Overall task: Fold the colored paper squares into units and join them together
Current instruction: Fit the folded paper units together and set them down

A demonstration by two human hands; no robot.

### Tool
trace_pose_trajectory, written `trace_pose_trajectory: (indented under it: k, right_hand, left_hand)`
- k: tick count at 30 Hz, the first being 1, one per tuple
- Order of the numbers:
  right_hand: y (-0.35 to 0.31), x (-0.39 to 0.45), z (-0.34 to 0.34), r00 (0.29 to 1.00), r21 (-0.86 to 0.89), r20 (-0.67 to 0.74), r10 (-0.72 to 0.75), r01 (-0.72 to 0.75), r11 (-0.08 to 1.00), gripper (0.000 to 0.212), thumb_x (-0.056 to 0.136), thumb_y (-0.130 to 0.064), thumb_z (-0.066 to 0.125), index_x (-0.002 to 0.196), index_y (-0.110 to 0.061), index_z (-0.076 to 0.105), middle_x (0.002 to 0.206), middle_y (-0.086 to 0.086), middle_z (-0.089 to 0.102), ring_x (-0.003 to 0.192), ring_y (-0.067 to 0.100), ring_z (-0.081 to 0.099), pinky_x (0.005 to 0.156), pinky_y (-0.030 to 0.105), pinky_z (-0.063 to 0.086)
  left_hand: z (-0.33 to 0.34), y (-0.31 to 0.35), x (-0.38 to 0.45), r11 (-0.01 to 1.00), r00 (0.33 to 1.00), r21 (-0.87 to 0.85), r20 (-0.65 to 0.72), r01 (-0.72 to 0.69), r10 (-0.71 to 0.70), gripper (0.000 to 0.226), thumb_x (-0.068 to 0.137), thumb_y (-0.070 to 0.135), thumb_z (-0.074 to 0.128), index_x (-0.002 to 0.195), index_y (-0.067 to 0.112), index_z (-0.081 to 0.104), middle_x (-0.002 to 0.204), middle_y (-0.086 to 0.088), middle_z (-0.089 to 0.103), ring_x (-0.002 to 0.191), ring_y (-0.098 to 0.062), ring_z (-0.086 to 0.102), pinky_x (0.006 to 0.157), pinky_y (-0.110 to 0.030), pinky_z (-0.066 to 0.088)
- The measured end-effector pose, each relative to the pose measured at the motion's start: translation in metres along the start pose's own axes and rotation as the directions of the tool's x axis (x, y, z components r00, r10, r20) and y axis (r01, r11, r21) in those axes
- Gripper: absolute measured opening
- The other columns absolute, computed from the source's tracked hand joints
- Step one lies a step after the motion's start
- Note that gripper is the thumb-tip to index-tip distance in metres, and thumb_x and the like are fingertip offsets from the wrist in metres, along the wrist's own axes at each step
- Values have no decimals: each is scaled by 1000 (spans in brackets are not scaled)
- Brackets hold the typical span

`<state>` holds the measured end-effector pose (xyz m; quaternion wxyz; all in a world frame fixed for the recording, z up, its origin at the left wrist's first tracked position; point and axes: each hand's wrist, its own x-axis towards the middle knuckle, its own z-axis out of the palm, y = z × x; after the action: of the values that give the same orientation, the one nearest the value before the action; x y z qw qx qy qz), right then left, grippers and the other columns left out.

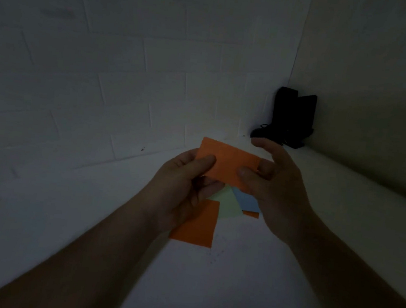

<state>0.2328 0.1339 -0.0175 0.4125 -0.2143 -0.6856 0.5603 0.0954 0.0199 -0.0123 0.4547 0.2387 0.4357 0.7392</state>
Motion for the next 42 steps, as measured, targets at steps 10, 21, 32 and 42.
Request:
trace_pose_trajectory:
  k: [10, 21, 32, 42]
  right_hand:
    - [0, -1, -2, 993, -60, 112, -43, 50, 997, 27, 90, 7, 65, 99, -17, 74, 85, -2, 76, 77, 13, 73, 63, 19, 57]
    - [0, -1, -5, 986, -148, 117, -116, 133, 980, 29, 80, 2, 79, 90, -24, 76, 89, -10, 77, 86, 6, 72, 73, 14, 55]
    - [-4, 1, -12, 994, -37, 64, -85, 88, 995, 29, 79, 0, 78, 74, -29, 78, 80, -1, 77, 75, 13, 72, 66, 20, 55]
    - [-3, 0, -11, 994, -15, 62, -87, 88, 996, 10, 70, -18, 82, 78, -21, 77, 82, 2, 77, 79, 17, 74, 75, 29, 60]
  left_hand:
    - [3, -4, -2, 1000, 997, 17, -77, 20, -18, 11, 100, 12, 62, 96, 6, 70, 87, -11, 76, 78, -18, 74, 76, -28, 64]
    - [6, -2, -5, 998, 995, 41, -85, 53, -49, 8, 98, 9, 64, 100, 6, 71, 83, -9, 77, 69, -15, 74, 67, -26, 63]
    - [9, 1, -8, 999, 998, 28, -44, 42, -41, 9, 97, 2, 62, 99, 6, 70, 91, -13, 77, 73, -17, 75, 71, -27, 64]
    - [5, 0, -7, 995, 999, 94, -5, 32, -32, 11, 98, 6, 62, 104, 4, 71, 97, -14, 78, 83, -21, 75, 79, -31, 64]
